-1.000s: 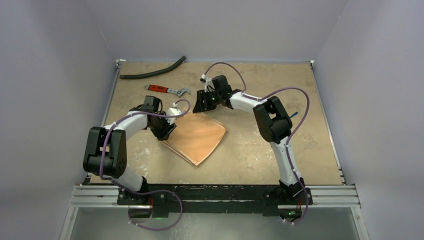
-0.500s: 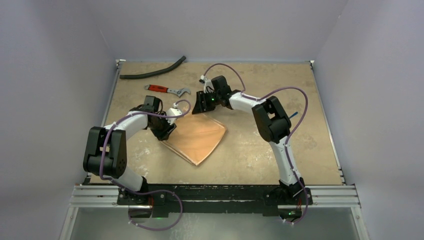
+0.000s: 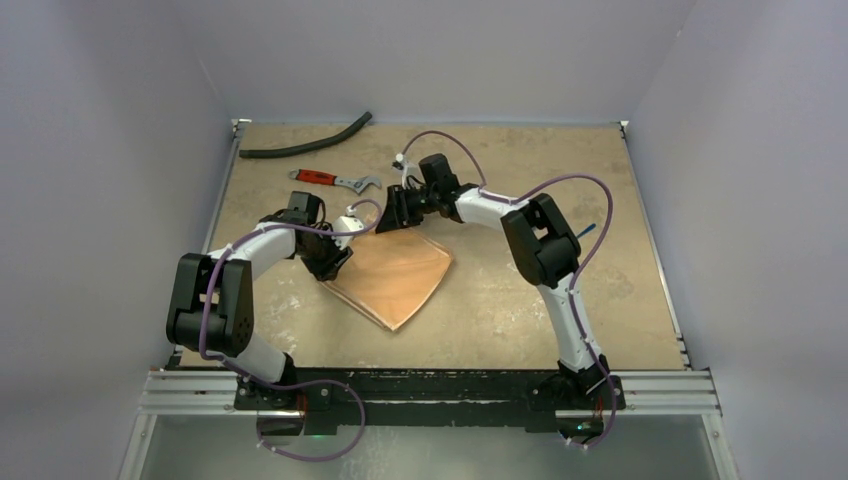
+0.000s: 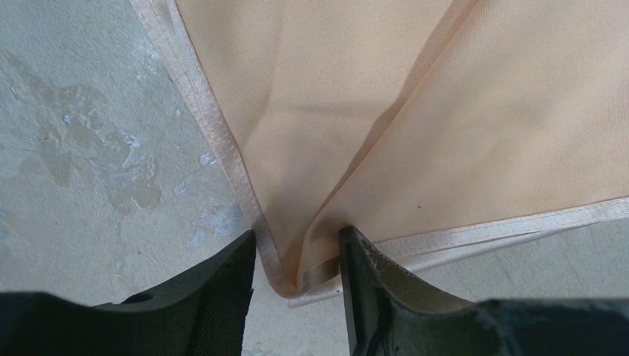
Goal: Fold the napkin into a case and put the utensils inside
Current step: Smooth out the upper triangle-folded napkin at the center of the board.
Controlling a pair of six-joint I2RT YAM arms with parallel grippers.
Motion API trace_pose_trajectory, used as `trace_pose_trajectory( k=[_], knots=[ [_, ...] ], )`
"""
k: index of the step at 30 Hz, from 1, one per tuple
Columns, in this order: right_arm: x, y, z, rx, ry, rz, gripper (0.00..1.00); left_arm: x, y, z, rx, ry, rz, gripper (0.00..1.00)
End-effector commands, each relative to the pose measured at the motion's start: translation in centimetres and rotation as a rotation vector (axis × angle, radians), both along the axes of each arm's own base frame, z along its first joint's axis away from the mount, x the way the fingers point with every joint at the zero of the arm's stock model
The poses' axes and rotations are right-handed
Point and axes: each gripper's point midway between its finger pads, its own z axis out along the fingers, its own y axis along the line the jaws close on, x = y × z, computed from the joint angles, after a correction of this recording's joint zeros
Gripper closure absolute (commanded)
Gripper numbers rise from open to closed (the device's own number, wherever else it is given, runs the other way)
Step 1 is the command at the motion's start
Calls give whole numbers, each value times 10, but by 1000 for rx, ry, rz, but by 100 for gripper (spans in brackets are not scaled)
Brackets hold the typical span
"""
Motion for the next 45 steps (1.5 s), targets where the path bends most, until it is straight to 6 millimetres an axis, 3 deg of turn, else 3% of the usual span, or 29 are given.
trace_pose_trajectory(
  k=[1, 8, 16, 23, 28, 32, 35, 42, 45],
  knots=[
    [2, 14, 50, 105, -72, 43, 47, 0, 3, -1, 24, -14, -24, 57],
    [12, 23, 59, 135, -100, 62, 45, -1, 3, -1, 25, -9, -27, 57],
    [18, 34, 42, 152, -83, 100, 45, -2, 4, -2, 31, -6, -34, 57],
    [21, 31, 36, 150, -75, 91, 46, -1, 5, -2, 37, -4, -38, 57],
    [37, 19, 52, 112, -139, 26, 46, -2, 5, -2, 38, -2, -37, 58],
    [55, -5, 86, 119, -209, -38, 43, -3, 6, -3, 40, -1, -39, 58],
    [63, -20, 93, 105, -234, -71, 42, -3, 5, -3, 38, 0, -39, 58],
    [74, -28, 50, 2, -188, -107, 40, -1, 4, -3, 34, 0, -38, 58],
    [70, -26, 31, -24, -159, -98, 39, -1, 5, -2, 38, -3, -40, 59]
  ],
)
